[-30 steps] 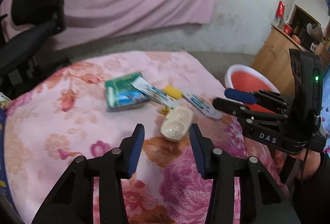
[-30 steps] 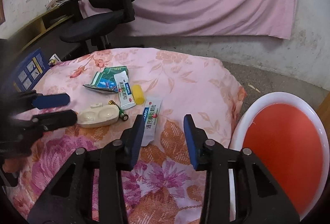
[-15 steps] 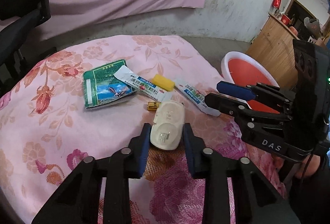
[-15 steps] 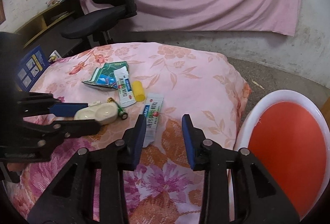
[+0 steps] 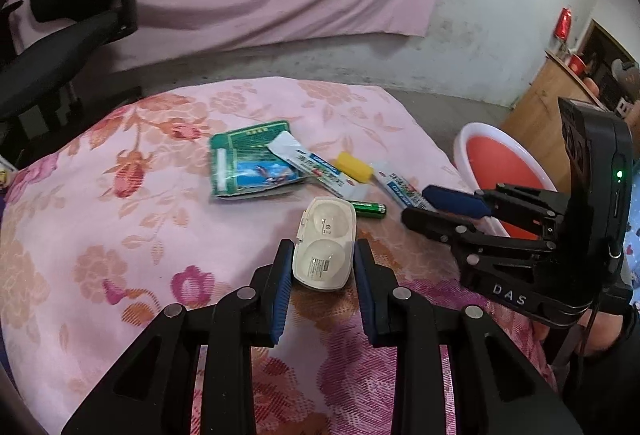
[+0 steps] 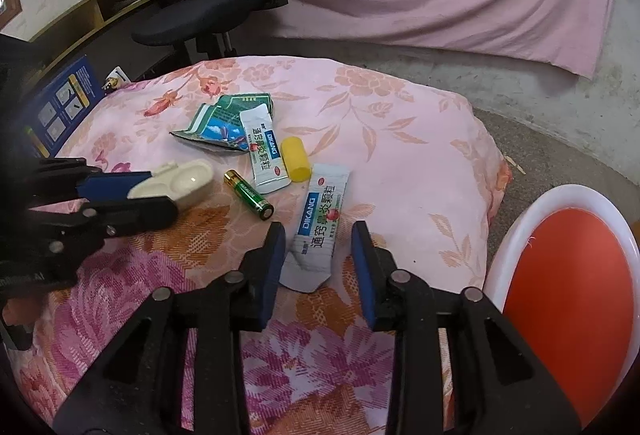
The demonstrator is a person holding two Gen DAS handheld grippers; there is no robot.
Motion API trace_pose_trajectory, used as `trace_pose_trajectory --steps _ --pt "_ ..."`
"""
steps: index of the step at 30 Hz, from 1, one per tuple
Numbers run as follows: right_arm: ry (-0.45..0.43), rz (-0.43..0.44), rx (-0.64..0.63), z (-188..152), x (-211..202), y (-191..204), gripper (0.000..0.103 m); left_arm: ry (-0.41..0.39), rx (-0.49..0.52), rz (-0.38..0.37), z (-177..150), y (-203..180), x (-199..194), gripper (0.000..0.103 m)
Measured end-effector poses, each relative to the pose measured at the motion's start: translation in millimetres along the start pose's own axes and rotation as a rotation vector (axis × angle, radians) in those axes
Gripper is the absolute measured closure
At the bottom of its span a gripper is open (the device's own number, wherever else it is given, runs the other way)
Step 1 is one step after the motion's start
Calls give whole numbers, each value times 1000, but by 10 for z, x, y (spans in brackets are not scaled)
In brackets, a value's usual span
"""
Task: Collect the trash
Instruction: 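Grasp the white case with the left tool while the right tool grasps a toothpaste tube, then carry the case and tube over the bucket and open both tools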
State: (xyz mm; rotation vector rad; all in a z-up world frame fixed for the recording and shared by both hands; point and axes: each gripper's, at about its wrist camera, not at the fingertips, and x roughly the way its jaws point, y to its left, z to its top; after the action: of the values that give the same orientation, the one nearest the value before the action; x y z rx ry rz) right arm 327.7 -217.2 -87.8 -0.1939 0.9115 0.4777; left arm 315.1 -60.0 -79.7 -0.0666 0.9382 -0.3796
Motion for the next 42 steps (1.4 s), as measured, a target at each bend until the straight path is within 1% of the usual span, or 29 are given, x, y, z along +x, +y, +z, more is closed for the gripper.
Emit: trace_pose_trajectory --steps 1,3,6,9,12,13,14,16,17,19,22,25,30,33,35,37,40,42 --pt "1 -3 2 -2 -2 -1 58 -10 0 10 5 -19 -22 78" --pt "-3 -1 6 -4 -15 -9 59 -38 5 24 -9 -46 -87 78" --pt "-26 2 14 -29 -78 -15 60 -104 20 50 -38 -111 -213 78" --pt "-105 0 26 -74 -265 -31 60 -201 31 62 -62 -220 -377 78" --pt "-244 -4 44 -118 -572 -71 60 -296 40 65 -53 -348 -517 78" --pt "-314 -12 53 -145 -729 -90 60 -331 42 60 -45 -405 -572 78" --pt "-362 -15 57 -164 -834 -104 60 -360 46 54 -31 -457 -615 78" --pt "-490 -42 70 -225 -1111 -146 60 -425 59 43 11 -572 -721 78" --pt "-529 -53 73 -248 -1197 -158 60 -461 68 37 26 -643 -777 78" --pt "-639 -96 83 -333 -1433 -201 60 -532 102 28 57 -814 -889 78" --pt "-739 -166 109 -458 -1672 -291 60 -621 175 24 77 -1088 -1030 78" --pt "-796 -220 143 -586 -1855 -398 60 -680 246 1 61 -1347 -1122 78" --pt "-842 -295 199 -786 -2068 -594 59 -718 343 -48 26 -1740 -1130 78" --pt "-837 -325 242 -908 -2150 -749 59 -705 392 -75 31 -1958 -1055 78" --pt "-826 -339 267 -984 -2188 -841 59 -686 404 -93 27 -2072 -976 78" --pt "-790 -349 303 -1048 -2179 -953 59 -647 404 -106 44 -2202 -840 78" --pt "-725 -348 347 -1109 -2115 -1084 59 -560 358 -133 118 -2308 -594 78" --pt "-672 -342 381 -1132 -2042 -1183 59 -518 333 -144 171 -2338 -483 78"
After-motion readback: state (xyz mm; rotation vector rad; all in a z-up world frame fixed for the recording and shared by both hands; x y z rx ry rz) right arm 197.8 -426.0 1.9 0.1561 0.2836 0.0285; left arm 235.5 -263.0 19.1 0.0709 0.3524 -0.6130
